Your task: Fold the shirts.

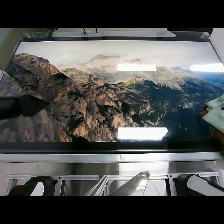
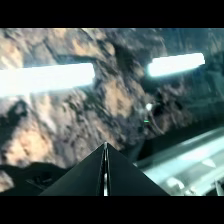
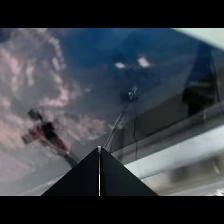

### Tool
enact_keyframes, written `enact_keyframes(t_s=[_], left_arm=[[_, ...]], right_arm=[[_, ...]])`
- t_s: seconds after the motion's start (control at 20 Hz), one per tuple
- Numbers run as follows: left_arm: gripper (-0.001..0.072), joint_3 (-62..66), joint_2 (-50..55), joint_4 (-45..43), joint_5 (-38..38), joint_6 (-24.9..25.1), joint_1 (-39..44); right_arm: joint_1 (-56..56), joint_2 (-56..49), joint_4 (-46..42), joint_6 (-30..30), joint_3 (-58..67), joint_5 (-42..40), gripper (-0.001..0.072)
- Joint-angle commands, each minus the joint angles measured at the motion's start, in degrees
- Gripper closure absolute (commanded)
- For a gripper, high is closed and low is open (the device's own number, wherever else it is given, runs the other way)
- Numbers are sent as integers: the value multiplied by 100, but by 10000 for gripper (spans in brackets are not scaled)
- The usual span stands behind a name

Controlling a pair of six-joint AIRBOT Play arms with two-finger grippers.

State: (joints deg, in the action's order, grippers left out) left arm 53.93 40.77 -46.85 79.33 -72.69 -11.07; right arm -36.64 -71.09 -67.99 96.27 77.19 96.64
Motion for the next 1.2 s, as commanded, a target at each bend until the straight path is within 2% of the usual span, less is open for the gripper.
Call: enact_keyframes(t_s=[0.0,0.2,0.35,0.75,1.15], left_arm=[[695,-1027,-973,-15,-50,-466,643],[694,-2059,-1786,-17,-533,-813,1386],[693,-2317,-1941,-15,-713,-944,1596],[694,-2302,-1198,37,-671,-737,1628],[694,-2302,-1139,39,-745,-684,1628]], right_arm=[[1390,1427,317,-407,-1996,-1213,698],[3230,2914,514,-439,-4135,-1904,697],[3832,3128,748,-437,-4308,-2256,697],[3893,3128,892,-437,-4310,-2315,697],[3893,3128,892,-439,-4310,-2315,697]])
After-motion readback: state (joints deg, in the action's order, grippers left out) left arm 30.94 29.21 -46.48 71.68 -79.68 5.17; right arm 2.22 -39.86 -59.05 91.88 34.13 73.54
